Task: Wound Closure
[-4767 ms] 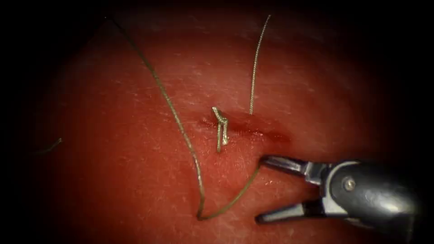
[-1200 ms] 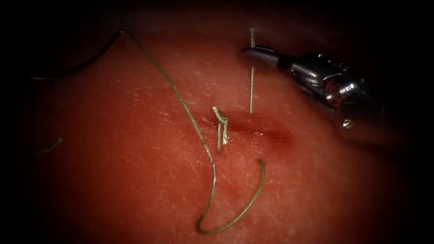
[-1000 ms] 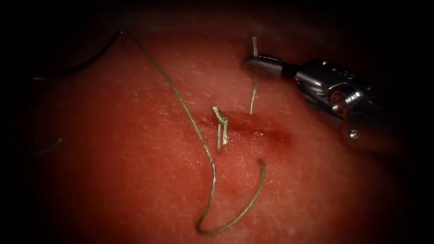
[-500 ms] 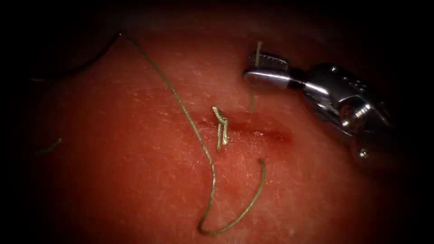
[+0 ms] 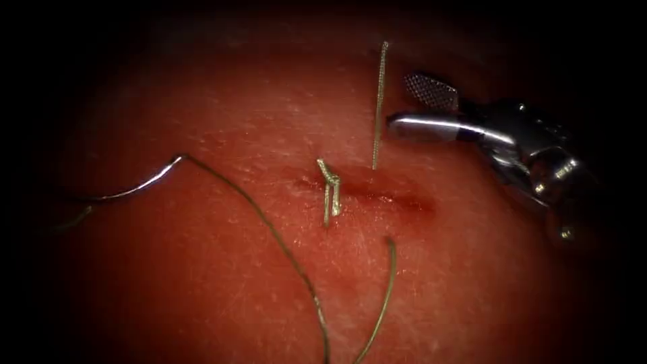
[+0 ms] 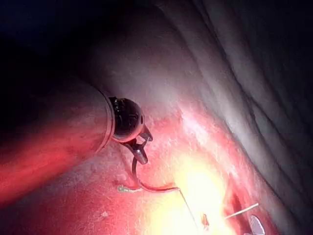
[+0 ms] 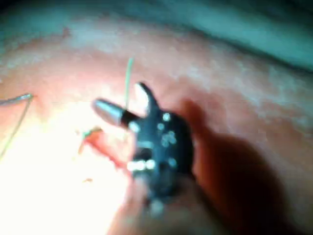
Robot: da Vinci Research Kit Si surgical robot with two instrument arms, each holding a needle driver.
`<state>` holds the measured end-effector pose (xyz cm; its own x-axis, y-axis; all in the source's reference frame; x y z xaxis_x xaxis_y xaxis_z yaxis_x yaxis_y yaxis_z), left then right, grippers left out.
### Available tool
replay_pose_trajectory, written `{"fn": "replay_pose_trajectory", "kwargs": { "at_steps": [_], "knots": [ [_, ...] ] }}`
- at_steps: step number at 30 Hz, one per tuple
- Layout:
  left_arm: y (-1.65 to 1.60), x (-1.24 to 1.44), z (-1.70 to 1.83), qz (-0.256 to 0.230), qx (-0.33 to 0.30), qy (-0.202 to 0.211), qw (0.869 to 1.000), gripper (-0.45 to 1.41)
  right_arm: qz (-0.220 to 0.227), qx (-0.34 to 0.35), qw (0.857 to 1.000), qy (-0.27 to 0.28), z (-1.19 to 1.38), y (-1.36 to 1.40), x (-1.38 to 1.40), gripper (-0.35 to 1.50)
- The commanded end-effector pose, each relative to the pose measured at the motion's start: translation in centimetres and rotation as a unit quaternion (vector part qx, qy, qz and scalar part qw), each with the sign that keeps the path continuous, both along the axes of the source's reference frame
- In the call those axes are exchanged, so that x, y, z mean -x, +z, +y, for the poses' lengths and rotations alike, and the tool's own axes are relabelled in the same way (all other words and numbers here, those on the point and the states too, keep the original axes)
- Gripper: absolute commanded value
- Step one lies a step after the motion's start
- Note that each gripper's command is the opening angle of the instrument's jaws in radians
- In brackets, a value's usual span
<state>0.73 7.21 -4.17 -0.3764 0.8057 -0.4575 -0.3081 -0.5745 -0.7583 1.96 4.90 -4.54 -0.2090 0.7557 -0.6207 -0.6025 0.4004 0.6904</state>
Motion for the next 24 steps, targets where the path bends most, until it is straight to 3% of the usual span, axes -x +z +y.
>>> {"fn": "replay_pose_trajectory", "kwargs": {
  "at_steps": [1,2,5,9,11,16,24],
  "knots": [
    [0.01,0.05,0.03,0.003,0.015,0.018,1.000,0.78,0.001,0.000,1.000,-0.001,-0.01,0.06,-0.07,1.45],
    [-0.17,0.05,0.13,0.017,0.040,0.044,0.998,0.78,0.001,0.000,1.000,-0.001,-0.01,0.05,-0.06,1.45],
    [-0.58,0.16,0.32,0.058,0.120,0.068,0.989,0.78,-0.002,0.002,1.000,-0.001,-0.02,0.05,-0.07,1.45],
    [-0.82,0.45,0.31,0.071,0.182,0.089,0.977,0.78,-0.003,0.004,1.000,-0.003,-0.03,0.05,-0.07,1.46],
    [-0.85,0.75,0.26,0.079,0.209,0.097,0.970,0.74,-0.005,0.006,1.000,-0.005,-0.03,0.05,-0.07,1.46],
    [-0.62,1.25,0.21,0.079,0.217,0.104,0.967,0.69,-0.006,0.006,1.000,-0.006,-0.04,0.06,-0.10,1.46],
    [0.11,1.50,0.07,0.104,0.179,0.117,0.971,0.66,-0.008,0.008,1.000,-0.009,-0.04,0.06,-0.13,1.46]
  ]
}}
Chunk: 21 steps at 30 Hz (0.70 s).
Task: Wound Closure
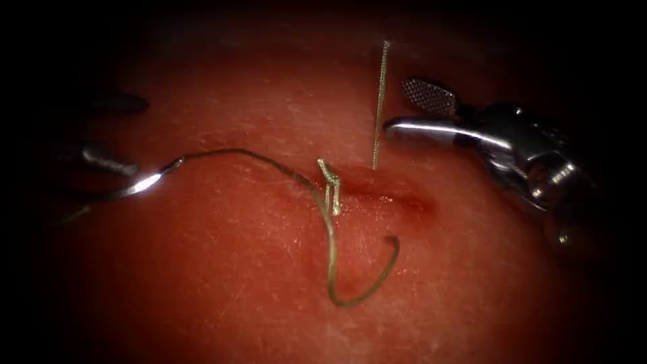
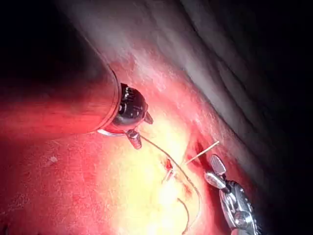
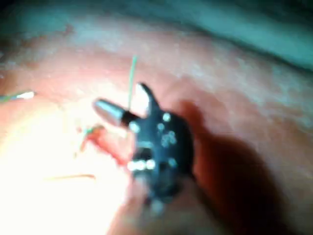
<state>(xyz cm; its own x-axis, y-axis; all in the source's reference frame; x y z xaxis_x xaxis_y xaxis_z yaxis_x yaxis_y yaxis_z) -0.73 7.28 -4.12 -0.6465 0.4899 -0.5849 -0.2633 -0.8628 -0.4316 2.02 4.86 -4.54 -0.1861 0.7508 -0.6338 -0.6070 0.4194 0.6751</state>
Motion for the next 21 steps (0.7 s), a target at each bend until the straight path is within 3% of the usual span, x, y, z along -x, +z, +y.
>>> {"fn": "replay_pose_trajectory", "kwargs": {
  "at_steps": [1,9,21],
  "knots": [
    [0.14,0.06,0.00,0.005,0.002,0.002,1.000,0.66,0.001,0.001,1.000,-0.002,0.00,0.06,-0.07,1.46],
    [0.49,0.12,-0.04,0.020,-0.029,-0.029,0.999,0.61,0.001,0.001,1.000,-0.001,-0.01,0.06,-0.09,1.45],
    [0.59,0.32,-0.05,0.002,-0.054,-0.012,0.998,0.49,0.002,0.002,1.000,-0.005,-0.03,0.07,-0.12,1.45]
  ]
}}
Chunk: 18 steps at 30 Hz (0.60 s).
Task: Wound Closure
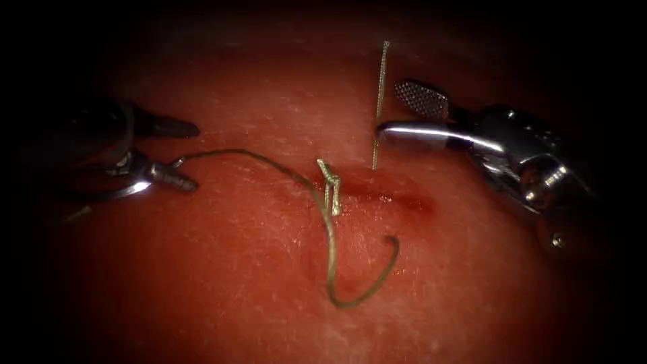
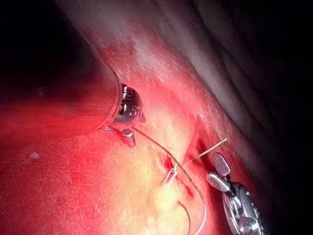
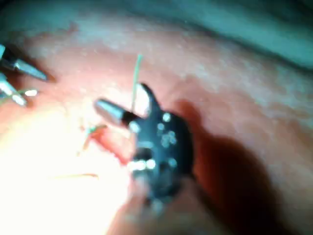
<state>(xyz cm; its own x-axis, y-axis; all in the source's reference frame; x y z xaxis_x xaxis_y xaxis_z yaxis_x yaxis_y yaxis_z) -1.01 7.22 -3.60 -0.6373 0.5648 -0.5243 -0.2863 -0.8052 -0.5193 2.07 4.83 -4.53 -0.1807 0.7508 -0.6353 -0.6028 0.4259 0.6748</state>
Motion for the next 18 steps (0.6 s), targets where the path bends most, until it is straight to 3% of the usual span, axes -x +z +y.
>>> {"fn": "replay_pose_trajectory", "kwargs": {
  "at_steps": [1,8,13,14,15,18],
  "knots": [
    [0.08,0.05,0.01,-0.002,-0.002,-0.002,1.000,0.45,0.001,0.001,1.000,0.000,-0.01,0.06,-0.08,1.45],
    [0.18,0.07,-0.03,-0.005,-0.007,-0.011,1.000,0.06,0.002,0.000,1.000,-0.003,-0.02,0.06,-0.12,1.45],
    [0.18,0.15,-0.01,-0.016,-0.007,-0.023,1.000,-0.05,0.002,0.001,1.000,-0.003,-0.02,0.07,-0.12,1.45],
    [0.18,0.16,-0.01,-0.016,-0.007,-0.022,1.000,-0.11,0.002,0.001,1.000,-0.003,-0.02,0.07,-0.12,1.45],
    [0.18,0.15,-0.02,-0.025,-0.009,-0.029,0.999,-0.35,0.002,0.001,1.000,-0.003,-0.02,0.07,-0.12,1.45],
    [0.16,0.10,-0.03,-0.033,-0.009,-0.042,0.999,-0.35,0.002,0.001,1.000,-0.003,-0.02,0.06,-0.12,1.45]
  ]
}}
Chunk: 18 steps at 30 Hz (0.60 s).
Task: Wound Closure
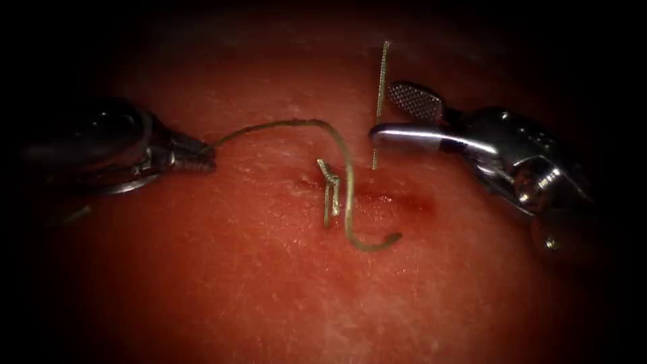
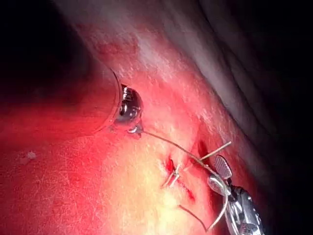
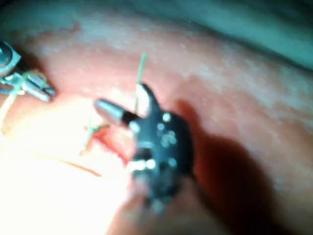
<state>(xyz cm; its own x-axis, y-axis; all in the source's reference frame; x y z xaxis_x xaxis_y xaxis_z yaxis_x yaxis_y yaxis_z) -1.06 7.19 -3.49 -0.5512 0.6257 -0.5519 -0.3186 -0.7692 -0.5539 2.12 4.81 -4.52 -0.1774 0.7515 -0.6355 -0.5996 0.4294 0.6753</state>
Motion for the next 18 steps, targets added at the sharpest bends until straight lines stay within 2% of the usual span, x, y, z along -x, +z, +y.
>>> {"fn": "replay_pose_trajectory", "kwargs": {
  "at_steps": [1,9,18],
  "knots": [
    [0.05,0.03,0.00,0.003,-0.012,-0.015,1.000,-0.35,0.001,0.000,1.000,0.000,-0.01,0.06,-0.07,1.45],
    [-0.14,0.00,0.05,0.005,-0.028,-0.028,0.999,-0.35,0.003,0.000,1.000,-0.002,-0.02,0.04,-0.06,1.45],
    [-0.74,0.04,0.17,-0.008,0.045,0.023,0.999,-0.35,0.011,0.018,0.999,-0.039,-0.14,-0.07,0.14,1.38]
  ]
}}
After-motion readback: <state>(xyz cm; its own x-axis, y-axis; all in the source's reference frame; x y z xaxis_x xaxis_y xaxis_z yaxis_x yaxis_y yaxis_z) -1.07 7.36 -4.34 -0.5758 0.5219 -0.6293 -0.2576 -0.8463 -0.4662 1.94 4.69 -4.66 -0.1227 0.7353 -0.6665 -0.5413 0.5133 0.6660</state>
